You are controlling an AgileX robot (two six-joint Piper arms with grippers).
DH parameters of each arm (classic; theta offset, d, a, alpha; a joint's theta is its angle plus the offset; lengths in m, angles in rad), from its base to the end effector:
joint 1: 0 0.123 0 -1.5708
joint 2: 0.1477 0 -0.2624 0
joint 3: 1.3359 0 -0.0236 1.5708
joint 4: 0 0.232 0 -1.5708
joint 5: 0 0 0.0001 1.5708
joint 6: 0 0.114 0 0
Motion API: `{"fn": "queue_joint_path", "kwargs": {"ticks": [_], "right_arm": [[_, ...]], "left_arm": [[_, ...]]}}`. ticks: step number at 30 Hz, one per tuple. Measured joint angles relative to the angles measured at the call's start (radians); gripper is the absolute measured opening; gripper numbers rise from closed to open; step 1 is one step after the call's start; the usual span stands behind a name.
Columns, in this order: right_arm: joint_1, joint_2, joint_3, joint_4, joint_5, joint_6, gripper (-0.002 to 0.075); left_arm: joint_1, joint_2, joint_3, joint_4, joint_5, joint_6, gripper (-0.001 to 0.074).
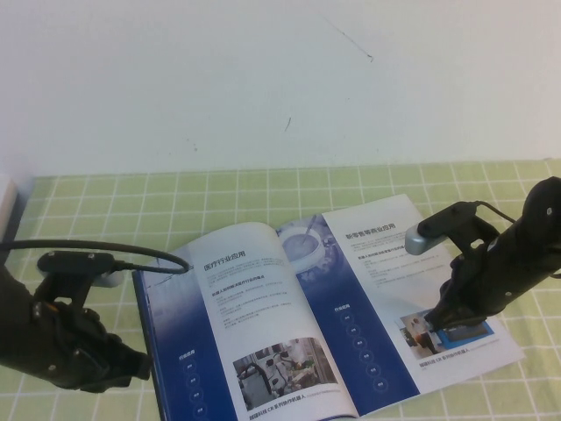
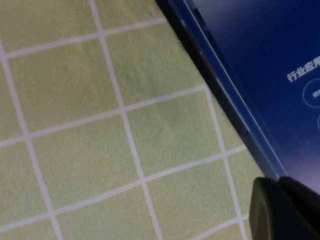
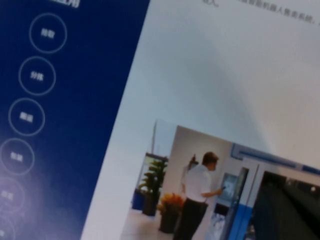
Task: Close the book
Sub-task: 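Close the open booklet and leave it lying on the table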
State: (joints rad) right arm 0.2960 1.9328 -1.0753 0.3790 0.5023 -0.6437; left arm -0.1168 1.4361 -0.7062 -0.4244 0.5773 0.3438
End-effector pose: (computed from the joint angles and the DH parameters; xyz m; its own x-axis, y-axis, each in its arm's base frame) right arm 0.3261 0.1207 0.1012 -0.7591 -0.5432 -0.3587 -0.6003 0.7973 0.0629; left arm 0.2410 -0.0541 0.1625 -0.9211 0.0903 -0.3786 0.1822 0.9596 -0.2146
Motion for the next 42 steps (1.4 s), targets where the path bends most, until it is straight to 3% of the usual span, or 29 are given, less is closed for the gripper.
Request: {"fn": "queue_joint_path", "kwargs": {"ticks": [15,21,30,42], "right_arm": [[0.0,0.002,-0.002,0.003,0.033,-0.006,-0.0003],[0.0,0.002,-0.005,0.01,0.064,-0.007,-0.0003],[0.0,0.002,-0.005,0.012,0.072,0.007,-0.0003],[0.0,0.002,-0.005,0.013,0.085,0.007,-0.0003]], "left_arm": [[-0.102,0.198,-0.008,-0.024,-0.104,0.072,-0.0002],[-0.102,0.216,-0.023,-0.006,-0.088,0.059,-0.0003],[-0.102,0.236,-0.08,0.141,0.027,-0.113,-0.0002],[-0.104,0.307,-0.148,0.124,0.094,-0.143,-0.0003]]}}
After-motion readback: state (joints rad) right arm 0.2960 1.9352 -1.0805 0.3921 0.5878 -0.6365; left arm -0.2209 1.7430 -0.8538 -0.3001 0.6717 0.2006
